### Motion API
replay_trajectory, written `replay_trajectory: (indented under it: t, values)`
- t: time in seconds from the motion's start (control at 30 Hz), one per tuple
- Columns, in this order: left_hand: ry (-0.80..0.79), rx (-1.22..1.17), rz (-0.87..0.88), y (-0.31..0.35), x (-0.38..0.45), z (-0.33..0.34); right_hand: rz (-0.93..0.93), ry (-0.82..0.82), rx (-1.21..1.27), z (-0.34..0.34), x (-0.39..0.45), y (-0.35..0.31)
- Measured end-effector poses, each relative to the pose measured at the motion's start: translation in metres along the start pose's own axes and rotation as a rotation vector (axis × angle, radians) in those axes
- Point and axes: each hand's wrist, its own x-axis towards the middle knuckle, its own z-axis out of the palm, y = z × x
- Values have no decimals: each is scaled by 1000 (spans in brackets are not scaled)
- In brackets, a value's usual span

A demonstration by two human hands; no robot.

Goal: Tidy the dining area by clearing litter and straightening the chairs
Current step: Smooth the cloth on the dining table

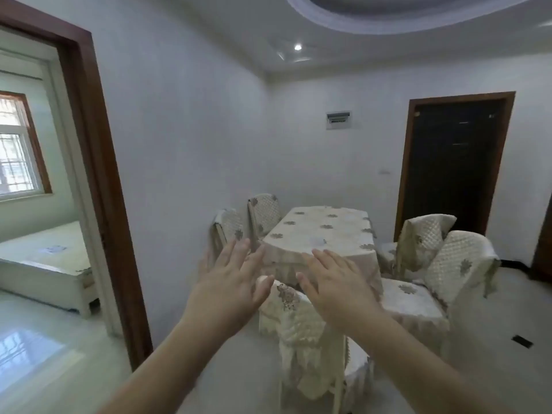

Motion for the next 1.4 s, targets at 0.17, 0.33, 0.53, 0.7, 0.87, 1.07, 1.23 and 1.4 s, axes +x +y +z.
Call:
replay_trajectory:
  t: [0.17,0.33,0.53,0.7,0.87,1.07,1.23,1.4]
  values:
    - [58,16,-26,-12,18,29,-90,45,16,25,23,2]
    - [-2,41,-50,-17,45,58,-175,52,-8,43,47,33]
    - [-75,70,-136,-14,78,92,-198,8,3,70,101,77]
    - [-97,90,-213,-29,97,118,-244,-18,61,95,146,80]
    - [-73,157,-310,-64,111,130,-250,-37,68,140,189,47]
    - [-42,137,-422,-149,128,154,-275,-42,122,196,253,-22]
    - [-74,114,-488,-228,134,170,-312,-83,147,232,302,-93]
    - [-32,110,-477,-290,138,177,-285,-114,192,261,333,-138]
